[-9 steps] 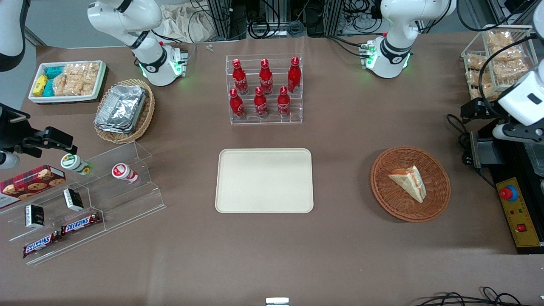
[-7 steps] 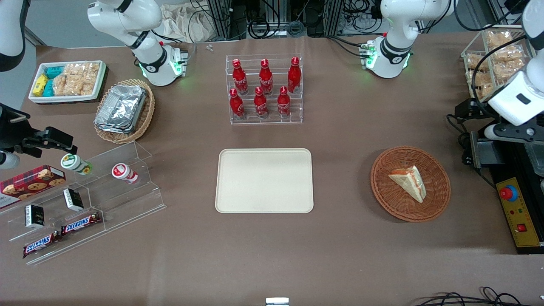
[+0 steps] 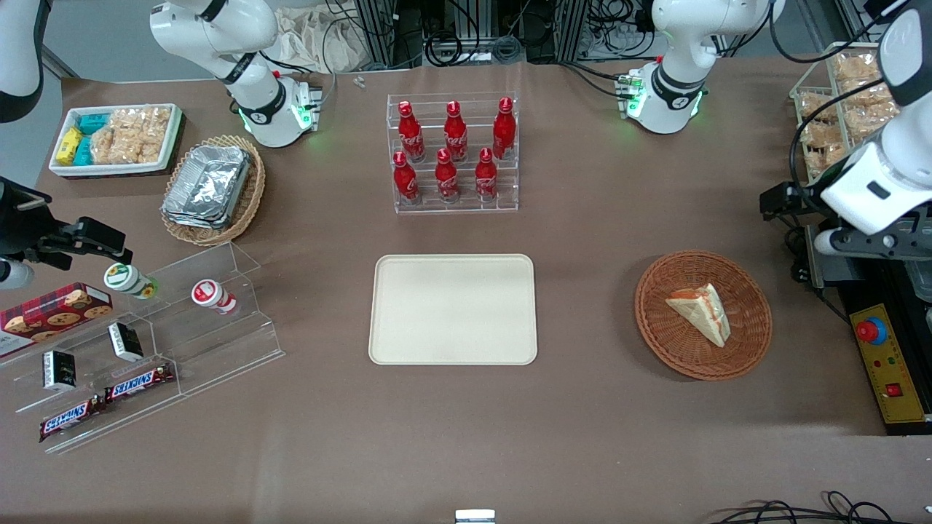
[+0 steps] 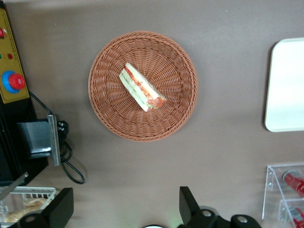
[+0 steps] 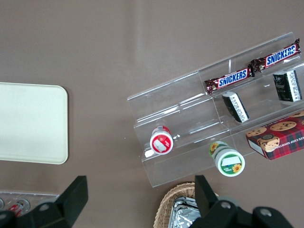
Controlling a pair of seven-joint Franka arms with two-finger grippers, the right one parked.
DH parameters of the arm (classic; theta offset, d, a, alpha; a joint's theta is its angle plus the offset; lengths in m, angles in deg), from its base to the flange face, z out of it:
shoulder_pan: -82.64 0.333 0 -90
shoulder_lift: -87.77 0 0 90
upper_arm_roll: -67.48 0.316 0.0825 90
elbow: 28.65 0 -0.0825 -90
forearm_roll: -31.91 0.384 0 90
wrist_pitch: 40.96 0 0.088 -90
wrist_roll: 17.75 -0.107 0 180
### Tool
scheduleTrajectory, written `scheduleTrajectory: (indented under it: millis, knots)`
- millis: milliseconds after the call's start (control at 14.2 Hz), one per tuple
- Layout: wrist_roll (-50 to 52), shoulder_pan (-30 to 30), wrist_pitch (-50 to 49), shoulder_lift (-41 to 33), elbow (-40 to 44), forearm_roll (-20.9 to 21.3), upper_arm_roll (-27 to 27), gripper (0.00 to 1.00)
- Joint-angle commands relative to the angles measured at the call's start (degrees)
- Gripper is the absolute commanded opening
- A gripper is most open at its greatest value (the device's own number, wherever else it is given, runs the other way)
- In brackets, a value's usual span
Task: Place sandwich from basket to tray
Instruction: 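Move the left gripper down over the sandwich in the wicker basket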
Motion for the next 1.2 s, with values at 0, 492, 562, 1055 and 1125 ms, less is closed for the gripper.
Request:
scheduleTrajectory:
  millis: [0, 492, 562, 1055, 1125]
  knots:
    - [4.9, 0.0, 5.7, -0.5, -4.9, -0.5, 0.6, 1.0]
    - [31.5, 0.3, 25.0, 1.8, -18.0, -0.1, 0.9, 1.0]
    - [33.6, 0.3, 27.0, 2.8, -19.2, 0.1, 0.9, 1.0]
    - [39.4, 0.3, 42.3, 8.4, -26.1, 0.1, 0.9, 1.0]
    - [39.8, 0.3, 43.8, 9.3, -26.2, 0.2, 0.9, 1.0]
